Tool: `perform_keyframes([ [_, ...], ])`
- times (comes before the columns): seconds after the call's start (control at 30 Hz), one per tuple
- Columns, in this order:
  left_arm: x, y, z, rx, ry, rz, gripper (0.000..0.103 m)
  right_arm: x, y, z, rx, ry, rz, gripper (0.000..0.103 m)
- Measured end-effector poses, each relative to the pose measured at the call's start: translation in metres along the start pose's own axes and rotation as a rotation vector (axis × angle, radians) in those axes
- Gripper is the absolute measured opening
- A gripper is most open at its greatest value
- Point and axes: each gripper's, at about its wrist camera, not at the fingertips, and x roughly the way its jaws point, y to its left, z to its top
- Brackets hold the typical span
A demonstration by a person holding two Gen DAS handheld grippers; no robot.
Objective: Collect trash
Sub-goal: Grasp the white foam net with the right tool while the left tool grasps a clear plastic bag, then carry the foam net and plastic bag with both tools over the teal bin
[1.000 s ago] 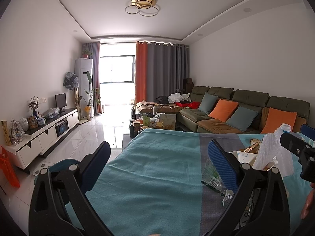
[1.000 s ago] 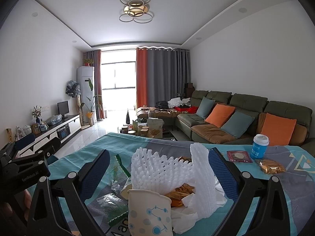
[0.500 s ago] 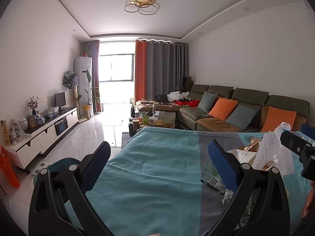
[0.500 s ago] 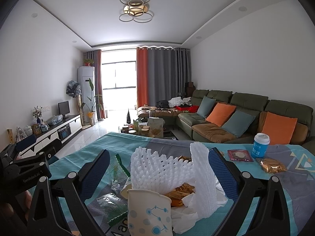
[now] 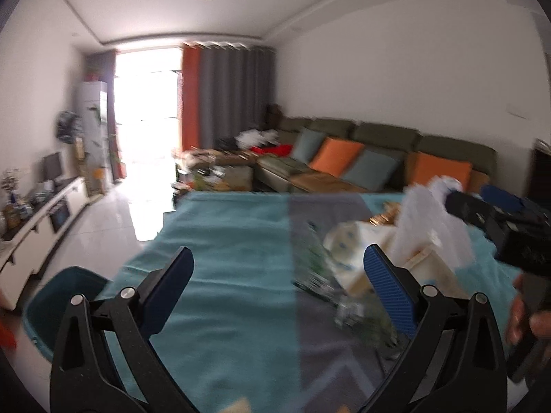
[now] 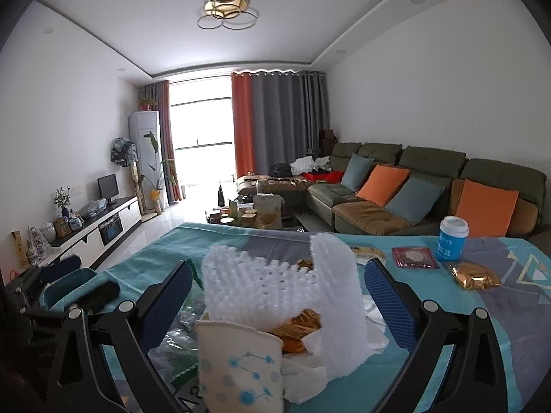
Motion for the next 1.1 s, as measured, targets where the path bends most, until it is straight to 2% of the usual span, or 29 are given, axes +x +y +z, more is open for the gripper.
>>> perform_keyframes([
  [0.07, 0.006, -0.005, -0.004, 0.011, 0.048, -0.074, 0.097, -0.001, -0.002, -0.001, 0.014, 0.015, -0.003, 0.097],
  [0.17, 0.015, -0.013, -0.01, 0.029, 0.098, -0.136, 0.097, 0.0, -0.01, -0.004, 0.051, 0.051, -0.004, 0.096],
  [0.3, 0.026, -0.029, -0.021, 0.059, 0.142, -0.198, 0.097, 0.0, -0.014, -0.009, 0.064, 0.107, -0.014, 0.082],
  [0.33, 0.028, -0.031, -0.023, 0.064, 0.155, -0.207, 0.096, 0.0, -0.014, -0.011, 0.067, 0.12, -0.014, 0.081],
  [0.43, 0.041, -0.038, -0.03, 0.074, 0.204, -0.233, 0.087, 0.002, -0.021, -0.014, 0.086, 0.153, -0.007, 0.069],
  [0.47, 0.044, -0.038, -0.032, 0.072, 0.223, -0.24, 0.086, 0.003, -0.022, -0.015, 0.095, 0.164, -0.002, 0.064],
  [0.63, 0.059, -0.031, -0.038, 0.024, 0.289, -0.287, 0.055, 0.004, -0.031, -0.013, 0.129, 0.192, 0.027, 0.027],
  [0.7, 0.061, -0.028, -0.039, 0.013, 0.294, -0.306, 0.045, 0.004, -0.033, -0.011, 0.138, 0.192, 0.037, 0.019],
  [0.8, 0.057, -0.026, -0.038, 0.012, 0.284, -0.315, 0.036, 0.002, -0.036, -0.005, 0.147, 0.187, 0.046, 0.014],
  [0.9, 0.048, -0.022, -0.035, 0.012, 0.273, -0.328, 0.028, -0.003, -0.037, 0.0, 0.14, 0.166, 0.047, 0.013],
  [0.97, 0.043, -0.018, -0.032, 0.006, 0.271, -0.339, 0.018, -0.005, -0.038, 0.006, 0.134, 0.151, 0.049, 0.013],
  [1.03, 0.039, -0.012, -0.03, -0.005, 0.269, -0.353, 0.003, -0.009, -0.037, 0.012, 0.133, 0.133, 0.057, 0.013],
  [1.1, 0.032, -0.008, -0.027, -0.007, 0.259, -0.356, 0.003, -0.016, -0.035, 0.02, 0.121, 0.104, 0.061, 0.013],
])
